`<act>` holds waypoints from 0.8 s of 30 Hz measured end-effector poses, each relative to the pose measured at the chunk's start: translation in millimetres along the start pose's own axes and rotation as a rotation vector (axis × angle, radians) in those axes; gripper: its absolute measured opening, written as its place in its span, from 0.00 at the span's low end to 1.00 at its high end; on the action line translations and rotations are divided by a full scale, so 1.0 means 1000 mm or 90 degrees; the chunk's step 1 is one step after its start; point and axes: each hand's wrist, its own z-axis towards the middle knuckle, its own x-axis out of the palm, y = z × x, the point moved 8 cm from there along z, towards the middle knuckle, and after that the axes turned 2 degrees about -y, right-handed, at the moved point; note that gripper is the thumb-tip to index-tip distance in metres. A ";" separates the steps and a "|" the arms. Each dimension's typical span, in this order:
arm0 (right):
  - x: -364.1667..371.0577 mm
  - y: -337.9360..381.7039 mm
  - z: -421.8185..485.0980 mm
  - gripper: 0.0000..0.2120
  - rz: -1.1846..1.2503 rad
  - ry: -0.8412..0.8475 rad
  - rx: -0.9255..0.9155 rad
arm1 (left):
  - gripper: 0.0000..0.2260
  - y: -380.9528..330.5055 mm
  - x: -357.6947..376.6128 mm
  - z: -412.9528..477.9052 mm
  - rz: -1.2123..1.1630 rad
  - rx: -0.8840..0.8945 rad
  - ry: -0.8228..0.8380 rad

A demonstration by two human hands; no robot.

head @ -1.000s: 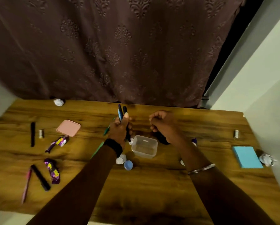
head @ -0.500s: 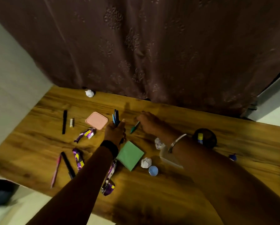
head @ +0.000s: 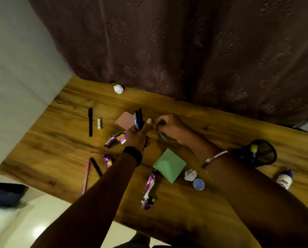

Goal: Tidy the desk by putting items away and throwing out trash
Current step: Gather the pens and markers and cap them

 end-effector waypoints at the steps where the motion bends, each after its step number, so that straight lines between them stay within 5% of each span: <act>1: 0.010 0.011 -0.004 0.04 0.041 0.022 -0.002 | 0.13 -0.002 -0.004 0.003 0.001 0.005 -0.006; 7: 0.061 0.060 -0.018 0.07 0.140 0.047 0.002 | 0.21 -0.024 -0.078 0.027 -0.004 0.020 -0.136; 13: 0.172 0.101 -0.041 0.06 -0.125 0.205 -0.035 | 0.17 -0.040 -0.175 0.037 0.105 0.073 -0.139; 17: 0.222 0.119 -0.051 0.20 -0.300 0.188 -0.059 | 0.21 -0.023 -0.243 0.036 0.284 0.033 -0.173; 21: 0.249 0.117 -0.052 0.29 -0.396 0.183 -0.012 | 0.12 -0.012 -0.281 0.018 0.419 -0.023 -0.204; 24: 0.253 0.112 -0.049 0.25 -0.441 0.175 0.010 | 0.17 -0.007 -0.293 0.002 0.502 -0.054 -0.207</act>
